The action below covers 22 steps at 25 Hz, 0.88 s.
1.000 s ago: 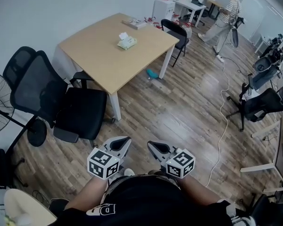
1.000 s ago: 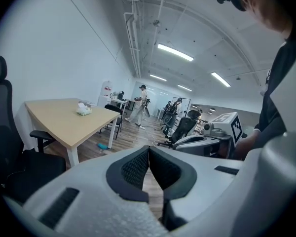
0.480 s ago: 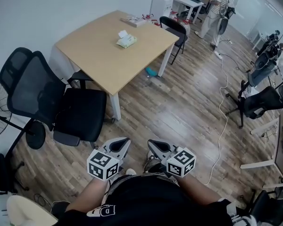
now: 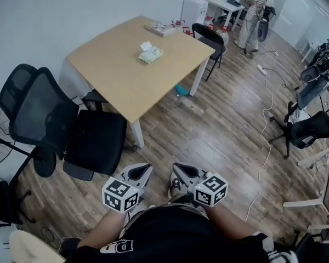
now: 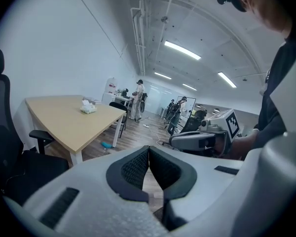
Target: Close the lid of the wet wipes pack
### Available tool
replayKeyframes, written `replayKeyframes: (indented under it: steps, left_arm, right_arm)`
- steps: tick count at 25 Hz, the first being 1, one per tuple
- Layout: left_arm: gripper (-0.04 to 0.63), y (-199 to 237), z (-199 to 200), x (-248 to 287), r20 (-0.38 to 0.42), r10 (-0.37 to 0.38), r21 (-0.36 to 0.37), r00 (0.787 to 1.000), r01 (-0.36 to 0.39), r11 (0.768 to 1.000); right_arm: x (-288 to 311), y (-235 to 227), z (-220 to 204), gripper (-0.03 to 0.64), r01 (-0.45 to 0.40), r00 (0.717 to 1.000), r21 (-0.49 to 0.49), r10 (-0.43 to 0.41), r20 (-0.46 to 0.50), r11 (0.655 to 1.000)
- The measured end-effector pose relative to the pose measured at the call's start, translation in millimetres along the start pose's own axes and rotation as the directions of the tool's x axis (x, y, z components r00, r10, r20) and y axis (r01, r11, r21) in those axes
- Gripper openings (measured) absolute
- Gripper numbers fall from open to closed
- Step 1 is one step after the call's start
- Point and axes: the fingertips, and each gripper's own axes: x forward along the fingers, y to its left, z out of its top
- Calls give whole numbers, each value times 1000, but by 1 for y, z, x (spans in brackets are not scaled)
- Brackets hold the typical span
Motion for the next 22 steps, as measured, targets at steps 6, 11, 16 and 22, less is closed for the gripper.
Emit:
replayKeyframes:
  steps: [6,11,16,22]
  left_arm:
    - [18,21,41,55,-3,20,17,1000,-20,1000]
    - [18,37,73,99,-5,31,24,1000,-31,999]
    - [18,46,96,140,-10,52,31,999,-52,998]
    - [18,48,118,181,-1,65,41,998,-65,997]
  right_arm:
    - [18,-56,38,5,-36,999,16,36,16,999]
    - [30,-103,64,5,-55,998,25,55,12,998]
    - [31,-146,90,5,-72,997,4,72,17,997]
    - [29,-184,108,5,-98,995,-23,99,15,995]
